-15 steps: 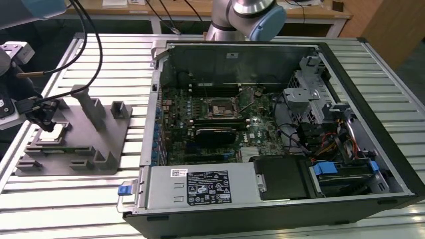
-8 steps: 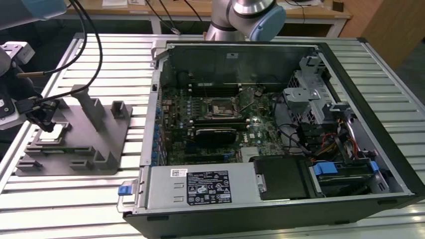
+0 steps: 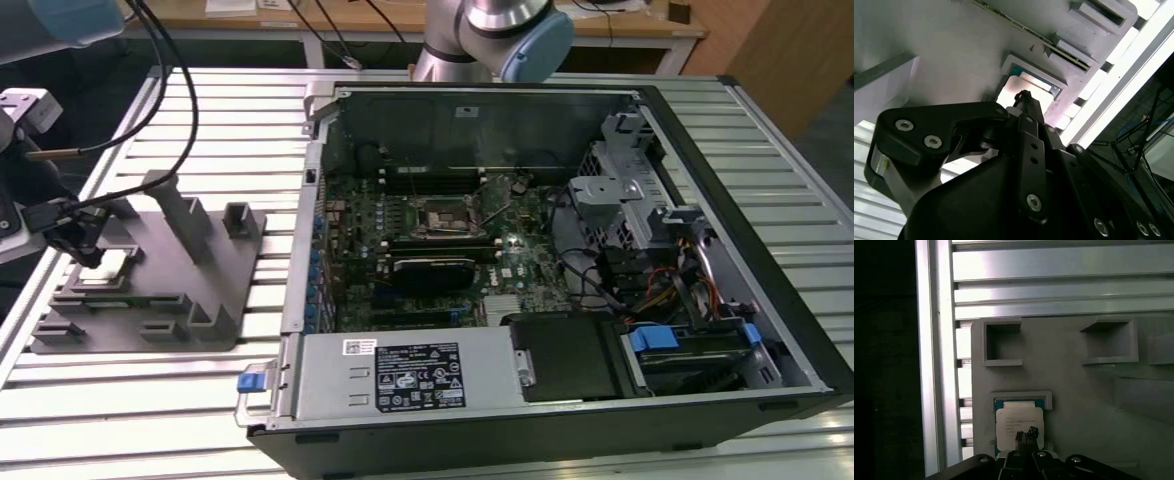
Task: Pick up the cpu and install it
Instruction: 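Pick up the cpu and move it towards the insertion slot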
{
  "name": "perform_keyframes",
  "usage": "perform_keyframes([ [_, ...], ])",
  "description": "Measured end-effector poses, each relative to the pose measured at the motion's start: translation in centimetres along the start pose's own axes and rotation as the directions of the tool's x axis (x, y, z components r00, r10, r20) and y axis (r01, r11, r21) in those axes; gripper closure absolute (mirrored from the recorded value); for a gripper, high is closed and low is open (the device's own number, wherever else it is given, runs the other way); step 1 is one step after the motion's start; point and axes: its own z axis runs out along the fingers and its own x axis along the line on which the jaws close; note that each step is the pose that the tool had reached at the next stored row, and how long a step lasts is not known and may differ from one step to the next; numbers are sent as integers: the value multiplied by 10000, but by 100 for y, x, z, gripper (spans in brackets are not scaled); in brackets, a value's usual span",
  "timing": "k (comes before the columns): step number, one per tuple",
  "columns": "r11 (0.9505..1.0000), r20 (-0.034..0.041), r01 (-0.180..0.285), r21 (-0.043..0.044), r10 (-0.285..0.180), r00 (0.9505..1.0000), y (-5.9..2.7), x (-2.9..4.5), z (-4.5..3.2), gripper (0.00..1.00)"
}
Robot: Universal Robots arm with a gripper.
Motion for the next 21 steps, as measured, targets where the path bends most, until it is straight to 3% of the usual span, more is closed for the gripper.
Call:
perform_keyframes([
  [8,10000,-2,50,-1,-50,10000,34,9,77,89],
  [13,9990,-21,447,-10,-447,9990,41,12,117,89],
  [21,9989,-21,475,-7,-475,9989,43,17,124,89],
])
